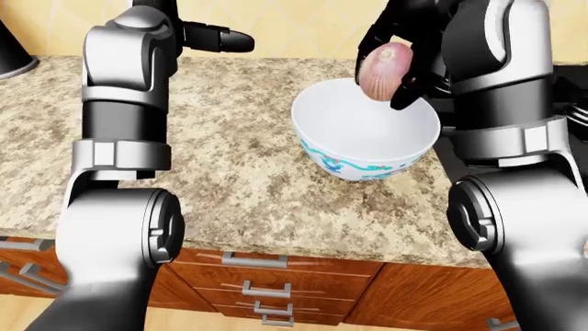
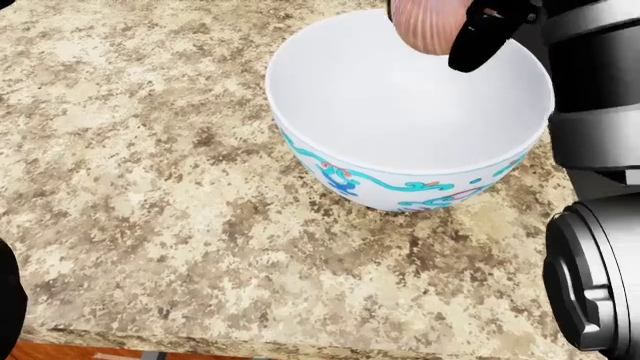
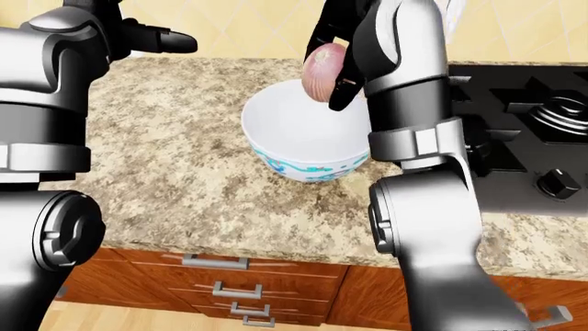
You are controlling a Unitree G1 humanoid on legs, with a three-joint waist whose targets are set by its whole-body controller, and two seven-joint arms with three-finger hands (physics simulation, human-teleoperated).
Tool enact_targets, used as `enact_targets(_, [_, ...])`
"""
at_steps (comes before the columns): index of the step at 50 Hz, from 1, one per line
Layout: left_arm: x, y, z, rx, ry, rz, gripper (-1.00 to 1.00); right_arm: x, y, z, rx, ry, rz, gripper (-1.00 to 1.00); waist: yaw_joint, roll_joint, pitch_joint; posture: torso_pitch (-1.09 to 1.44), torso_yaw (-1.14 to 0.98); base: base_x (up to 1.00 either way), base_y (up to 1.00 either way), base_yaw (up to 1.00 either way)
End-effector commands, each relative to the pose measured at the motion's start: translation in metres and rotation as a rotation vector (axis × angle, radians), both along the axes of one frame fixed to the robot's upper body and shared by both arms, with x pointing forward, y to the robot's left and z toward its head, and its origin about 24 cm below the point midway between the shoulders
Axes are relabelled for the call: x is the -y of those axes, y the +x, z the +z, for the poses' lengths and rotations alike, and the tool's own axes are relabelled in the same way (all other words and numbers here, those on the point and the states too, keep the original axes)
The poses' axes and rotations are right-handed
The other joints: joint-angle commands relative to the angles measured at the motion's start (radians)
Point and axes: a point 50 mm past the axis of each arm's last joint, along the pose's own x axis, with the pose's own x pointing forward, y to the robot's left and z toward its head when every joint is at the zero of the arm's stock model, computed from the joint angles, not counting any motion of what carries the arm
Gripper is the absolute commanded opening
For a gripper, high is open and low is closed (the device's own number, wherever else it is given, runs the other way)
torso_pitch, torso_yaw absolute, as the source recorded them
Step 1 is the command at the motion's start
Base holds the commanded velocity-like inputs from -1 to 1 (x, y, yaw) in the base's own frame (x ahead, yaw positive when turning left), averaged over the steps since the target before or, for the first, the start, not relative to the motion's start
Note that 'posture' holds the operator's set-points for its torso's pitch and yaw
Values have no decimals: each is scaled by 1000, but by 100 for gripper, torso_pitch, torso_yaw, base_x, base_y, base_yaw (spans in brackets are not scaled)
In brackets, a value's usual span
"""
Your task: Pick the onion from the pan and place it in the bowl.
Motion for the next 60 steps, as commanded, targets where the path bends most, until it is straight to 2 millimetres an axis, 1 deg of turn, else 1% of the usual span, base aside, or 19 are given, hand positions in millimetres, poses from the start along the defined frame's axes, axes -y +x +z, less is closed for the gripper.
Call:
enact_targets(1, [1,-9,29,114,9,-4,100,-4,-9,19,76,-9,10,-100,0,1,-37,0,0,0,0,0])
enact_targets(10, [-1,-10,33,119,9,-1,100,-18,-9,19,81,-37,34,-100,-3,6,-35,0,0,0,0,0])
enact_targets(17, [0,-10,31,118,8,-3,100,-23,-10,7,48,-62,47,-100,-4,7,-35,0,0,0,0,0])
enact_targets(22, [-1,-10,31,118,9,-2,100,-23,-12,-4,15,-81,49,-100,-3,7,-35,0,0,0,0,0])
enact_targets(36, [-1,-10,31,119,7,-1,100,-24,-13,-9,3,-97,43,-100,-5,9,-38,0,0,0,0,0])
enact_targets(37, [-1,-10,30,119,7,-1,100,-25,-12,-11,2,-99,44,-100,-5,9,-38,0,0,0,0,0])
enact_targets(49, [-2,-9,30,118,8,1,100,-30,-10,-7,22,-90,46,-100,-5,12,-39,0,0,0,0,0])
enact_targets(54, [-3,-10,31,118,9,2,100,-29,-10,-7,21,-94,40,-100,-6,11,-38,0,0,0,0,0])
enact_targets(55, [-2,-10,31,119,10,2,100,-29,-10,-7,20,-94,40,-84,-6,11,-39,0,0,0,0,0])
enact_targets(57, [-2,-10,31,119,10,0,100,-29,-10,-7,21,-96,39,0,-6,11,-39,0,0,0,0,0])
enact_targets(58, [-2,-10,31,119,10,0,100,-29,-10,-6,21,-96,40,47,-6,11,-39,0,0,0,0,0])
enact_targets(59, [-1,-10,30,118,11,0,100,-29,-10,-7,18,-97,39,100,-6,11,-38,0,0,0,0,0])
enact_targets(60, [-2,-10,31,119,10,0,100,-28,-10,-7,18,-97,38,100,-6,11,-38,0,0,0,0,0])
